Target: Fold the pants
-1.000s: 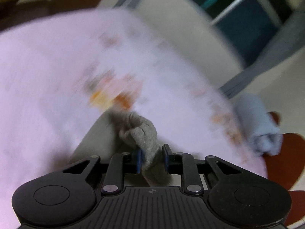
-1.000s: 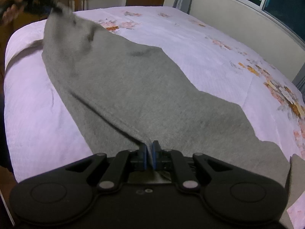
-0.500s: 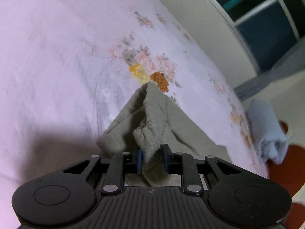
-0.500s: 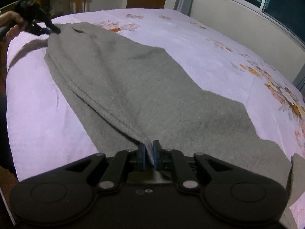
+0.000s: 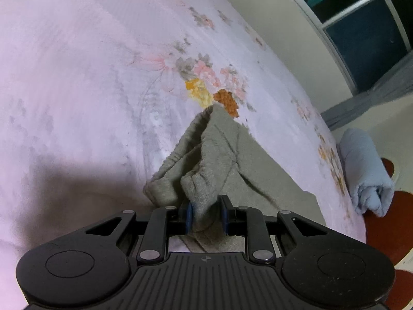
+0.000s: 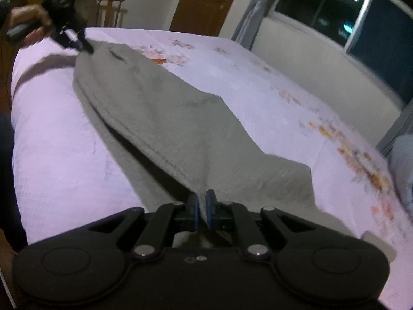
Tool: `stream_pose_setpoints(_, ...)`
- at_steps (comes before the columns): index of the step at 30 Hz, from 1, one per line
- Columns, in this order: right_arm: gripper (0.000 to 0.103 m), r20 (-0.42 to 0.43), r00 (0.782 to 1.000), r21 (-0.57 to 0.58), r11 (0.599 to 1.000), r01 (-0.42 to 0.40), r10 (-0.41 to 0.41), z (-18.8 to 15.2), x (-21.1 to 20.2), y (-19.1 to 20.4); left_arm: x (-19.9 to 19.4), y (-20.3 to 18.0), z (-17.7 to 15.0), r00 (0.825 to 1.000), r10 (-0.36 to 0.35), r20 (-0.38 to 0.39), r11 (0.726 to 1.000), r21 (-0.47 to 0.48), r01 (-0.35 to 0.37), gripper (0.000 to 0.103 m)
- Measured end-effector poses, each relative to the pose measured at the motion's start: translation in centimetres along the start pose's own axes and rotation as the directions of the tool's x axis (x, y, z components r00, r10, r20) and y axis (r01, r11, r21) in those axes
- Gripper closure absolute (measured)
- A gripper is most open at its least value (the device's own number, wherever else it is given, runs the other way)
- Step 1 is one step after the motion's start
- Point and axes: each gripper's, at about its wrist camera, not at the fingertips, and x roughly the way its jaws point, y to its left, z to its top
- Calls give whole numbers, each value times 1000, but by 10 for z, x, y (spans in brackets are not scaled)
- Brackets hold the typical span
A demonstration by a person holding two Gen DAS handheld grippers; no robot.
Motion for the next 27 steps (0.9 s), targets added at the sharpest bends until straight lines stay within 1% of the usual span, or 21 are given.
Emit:
stream_pose_setpoints(1, 103, -47, 999, -42, 999, 9, -11, -8, 13, 12, 6, 3, 1, 1000, -3, -10, 1000, -4, 3, 81)
stream_pose_setpoints(2, 103, -63, 997, -71, 997, 31, -36, -17, 24, 21, 9, 5, 2, 1000, -2, -23, 1000, -11, 2, 81)
stream_pose_setpoints(4, 101, -42, 995, -95, 992, 88, -92, -22, 32, 34, 11, 7, 5, 999, -3, -36, 1000, -31, 2, 80)
stream_pose_setpoints(5, 101, -36, 993, -114, 987, 110, -114, -20, 30, 37, 9, 5, 6, 999, -1, -40, 1000, -27, 0, 78)
stream_pose_setpoints(6, 97, -27, 990, -126, 983, 133, -137, -18, 24, 37, 4, 1, 6, 999, 12, -34, 1000, -7, -12, 69)
stream_pose_setpoints(7, 91, -16, 989, -118, 983, 143, -146, -19, 14, 34, -1, -2, 6, 999, 41, -20, 999, 19, -40, 64)
stream_pose_setpoints(8, 89, 2, 990, -74, 988, 139, -139, -20, 1, 25, -10, -9, 5, 994, 106, 16, 992, 67, -107, 62)
stream_pose_setpoints(9, 89, 20, 990, -11, 990, 138, -138, -23, -14, 14, -20, -17, 2, 983, 172, 64, 977, 116, -179, 61)
stream_pose_setpoints(11, 89, 43, 983, 133, 977, 169, -176, -32, -38, -15, -39, -36, -9, 955, 240, 174, 943, 190, -272, 61)
stream_pose_setpoints(13, 84, 35, 968, 270, 935, 229, -247, -39, -52, -47, -48, -61, -25, 927, 264, 267, 914, 237, -329, 38)
stream_pose_setpoints(14, 81, 28, 961, 330, 910, 251, -275, -43, -55, -65, -49, -75, -37, 910, 264, 319, 904, 248, -349, 12)
stream_pose_setpoints(15, 81, 9, 951, 386, 879, 282, -309, -46, -56, -83, -46, -90, -49, 895, 263, 359, 895, 256, -366, 0)
stream_pose_setpoints(17, 68, -58, 918, 489, 791, 369, -392, -49, -50, -123, -30, -120, -70, 881, 270, 387, 866, 303, -398, 0)
stream_pose_setpoints(18, 65, -72, 908, 527, 757, 387, -413, -49, -46, -140, -15, -136, -80, 875, 289, 388, 839, 337, -427, 0)
stream_pose_setpoints(19, 53, -103, 890, 554, 718, 423, -444, -50, -38, -158, -2, -148, -87, 865, 315, 391, 812, 360, -459, 0)
stream_pose_setpoints(20, 49, -139, 876, 563, 690, 454, -462, -49, -28, -174, 15, -160, -93, 854, 345, 390, 780, 387, -492, 0)
stream_pose_setpoints(21, 51, -160, 871, 573, 675, 465, -465, -49, -21, -188, 30, -166, -96, 843, 373, 388, 758, 396, -518, 0)
stream_pose_setpoints(22, 54, -180, 869, 582, 662, 472, -461, -48, -11, -201, 44, -168, -97, 830, 409, 379, 748, 382, -543, 0)
stream_pose_setpoints(24, 59, -235, 860, 570, 652, 499, -453, -48, 10, -220, 63, -162, -95, 832, 450, 323, 767, 337, -546, 0)
stream_pose_setpoints(26, 71, -260, 854, 542, 664, 515, -450, -42, 32, -236, 71, -156, -99, 820, 471, 324, 755, 333, -565, 0)
stream_pose_setpoints(27, 74, -280, 847, 521, 670, 529, -451, -45, 40, -244, 73, -156, -102, 816, 469, 336, 746, 343, -570, 0)
